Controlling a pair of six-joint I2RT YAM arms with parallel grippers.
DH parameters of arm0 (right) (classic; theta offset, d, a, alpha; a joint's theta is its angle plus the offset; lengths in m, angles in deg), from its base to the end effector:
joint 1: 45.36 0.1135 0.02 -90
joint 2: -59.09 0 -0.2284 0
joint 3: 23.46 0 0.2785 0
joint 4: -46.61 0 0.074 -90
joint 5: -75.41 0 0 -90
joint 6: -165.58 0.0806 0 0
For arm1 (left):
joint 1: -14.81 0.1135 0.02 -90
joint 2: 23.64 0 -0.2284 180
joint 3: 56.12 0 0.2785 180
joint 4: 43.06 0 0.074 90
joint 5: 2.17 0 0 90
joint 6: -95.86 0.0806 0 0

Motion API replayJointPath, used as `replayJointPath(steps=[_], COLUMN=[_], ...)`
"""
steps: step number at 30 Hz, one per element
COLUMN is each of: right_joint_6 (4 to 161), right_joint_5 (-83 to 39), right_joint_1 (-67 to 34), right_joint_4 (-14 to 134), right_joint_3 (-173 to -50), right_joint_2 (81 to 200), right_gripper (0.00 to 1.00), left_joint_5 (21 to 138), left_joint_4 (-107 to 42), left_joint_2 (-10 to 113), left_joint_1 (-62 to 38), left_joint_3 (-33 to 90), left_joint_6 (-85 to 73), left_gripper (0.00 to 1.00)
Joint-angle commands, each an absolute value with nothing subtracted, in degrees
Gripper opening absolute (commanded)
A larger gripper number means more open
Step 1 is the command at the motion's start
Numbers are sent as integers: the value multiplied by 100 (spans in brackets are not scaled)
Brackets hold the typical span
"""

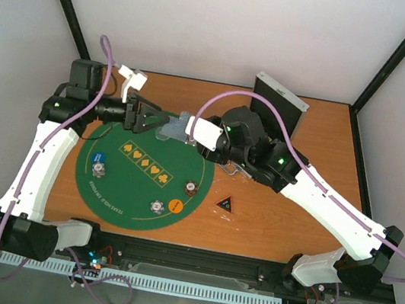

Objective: Distribute texas hold em gaming equipment

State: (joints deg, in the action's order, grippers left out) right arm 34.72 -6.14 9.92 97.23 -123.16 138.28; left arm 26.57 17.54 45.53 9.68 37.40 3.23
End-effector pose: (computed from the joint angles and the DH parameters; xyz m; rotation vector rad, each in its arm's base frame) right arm 0.2210 0.2982 0.3583 -1.4941 1.4615 -0.0021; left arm 0.2760 -0.0957 0.3751 0.6376 1.9677 -1.2383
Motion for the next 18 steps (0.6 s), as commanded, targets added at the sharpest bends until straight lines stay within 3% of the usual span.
replayJointPath(steps=[1,8,18], right_joint_6=[3502,3476,3462], right_joint_5=[-385,-471,-563], right_joint_1=[965,957,957], right_joint_4=[9415,9333,9312], right_joint_3=[-12307,-12297,-12302], right_joint_2=[13714,13711,13793], right_gripper=[51,51,51], left_joint_5=[2215,1356,504], left_joint_4=[1634,937,-22], left_joint_2=[4556,4494,4606], left_joint_1=[1013,1348,1337], left_joint_3=[3528,2884,2693], left_joint_6=[64,-610,-1543], left_gripper=[87,75,76])
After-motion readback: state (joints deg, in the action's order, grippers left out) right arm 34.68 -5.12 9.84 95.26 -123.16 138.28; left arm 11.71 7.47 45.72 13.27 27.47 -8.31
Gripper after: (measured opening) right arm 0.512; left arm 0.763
